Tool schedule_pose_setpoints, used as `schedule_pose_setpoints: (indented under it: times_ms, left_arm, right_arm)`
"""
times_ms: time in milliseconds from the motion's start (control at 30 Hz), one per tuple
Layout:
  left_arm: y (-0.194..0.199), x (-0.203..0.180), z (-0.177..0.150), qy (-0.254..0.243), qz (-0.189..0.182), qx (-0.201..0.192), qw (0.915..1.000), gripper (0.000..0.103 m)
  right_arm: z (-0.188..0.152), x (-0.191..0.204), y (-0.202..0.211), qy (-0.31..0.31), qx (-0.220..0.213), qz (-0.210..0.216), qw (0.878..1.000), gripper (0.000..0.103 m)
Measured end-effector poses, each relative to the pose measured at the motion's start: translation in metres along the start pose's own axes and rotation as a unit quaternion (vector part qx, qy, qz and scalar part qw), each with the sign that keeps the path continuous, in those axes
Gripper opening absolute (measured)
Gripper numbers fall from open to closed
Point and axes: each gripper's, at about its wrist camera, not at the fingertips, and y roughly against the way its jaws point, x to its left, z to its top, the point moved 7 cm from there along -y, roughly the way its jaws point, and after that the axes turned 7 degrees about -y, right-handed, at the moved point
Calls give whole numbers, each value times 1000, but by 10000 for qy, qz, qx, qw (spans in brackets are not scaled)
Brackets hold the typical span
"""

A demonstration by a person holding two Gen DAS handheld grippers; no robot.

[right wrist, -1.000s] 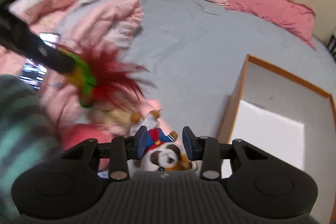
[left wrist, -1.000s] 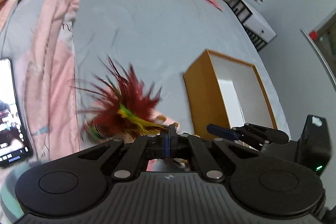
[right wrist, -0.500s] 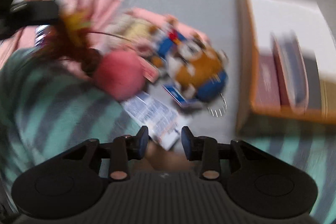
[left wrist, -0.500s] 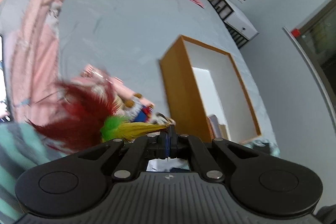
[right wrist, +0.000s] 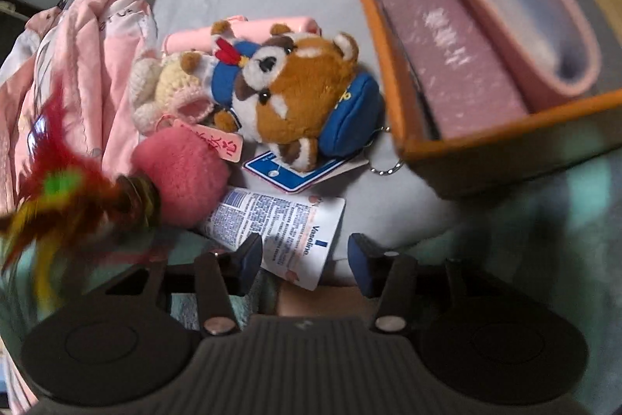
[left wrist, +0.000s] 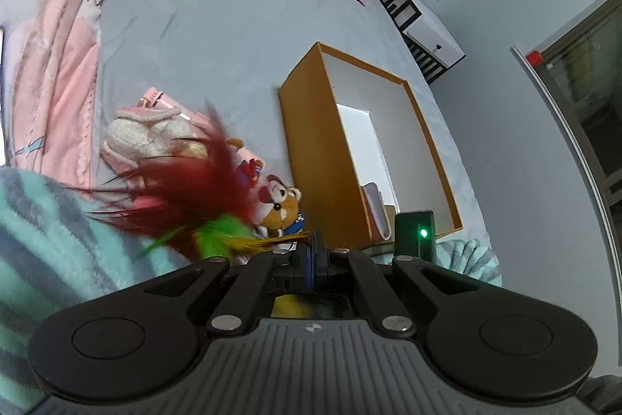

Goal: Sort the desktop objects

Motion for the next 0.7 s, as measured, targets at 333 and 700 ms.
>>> schedule_pose_setpoints:
  times_ms: [333, 700]
  left_arm:
    - [4, 5, -12, -150, 403, 47, 9991, 0]
    - [4, 1, -21, -414, 555, 146, 9975, 0]
  right_arm:
    - [-13, 9, 26, -63, -326, 782, 9964, 3]
    - [-24, 57, 82, 1448, -1429, 357, 9784, 0]
